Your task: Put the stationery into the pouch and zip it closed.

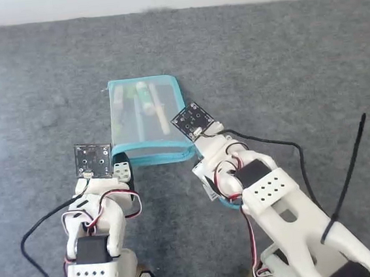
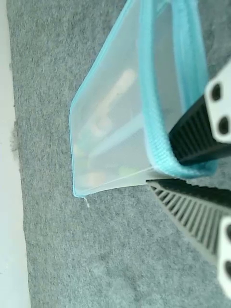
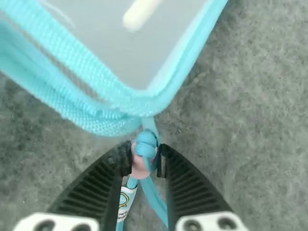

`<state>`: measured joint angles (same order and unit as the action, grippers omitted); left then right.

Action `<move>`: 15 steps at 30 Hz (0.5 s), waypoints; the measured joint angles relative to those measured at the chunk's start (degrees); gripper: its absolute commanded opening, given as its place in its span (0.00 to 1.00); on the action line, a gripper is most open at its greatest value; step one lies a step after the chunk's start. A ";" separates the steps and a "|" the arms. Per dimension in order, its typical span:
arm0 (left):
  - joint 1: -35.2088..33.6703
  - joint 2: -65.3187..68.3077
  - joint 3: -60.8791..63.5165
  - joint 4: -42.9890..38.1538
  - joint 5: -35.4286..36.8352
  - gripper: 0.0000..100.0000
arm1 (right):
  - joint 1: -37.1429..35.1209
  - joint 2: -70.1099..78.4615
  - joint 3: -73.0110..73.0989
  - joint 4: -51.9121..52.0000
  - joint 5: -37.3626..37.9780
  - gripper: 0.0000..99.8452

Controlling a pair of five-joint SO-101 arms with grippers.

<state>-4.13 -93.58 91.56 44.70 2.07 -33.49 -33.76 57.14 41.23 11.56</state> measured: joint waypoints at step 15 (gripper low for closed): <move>4.66 -0.09 0.70 0.00 -1.85 0.01 | -15.21 0.00 -22.07 26.73 5.89 0.01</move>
<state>0.53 -93.67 92.26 44.70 0.22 -48.70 -33.76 35.08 67.96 17.45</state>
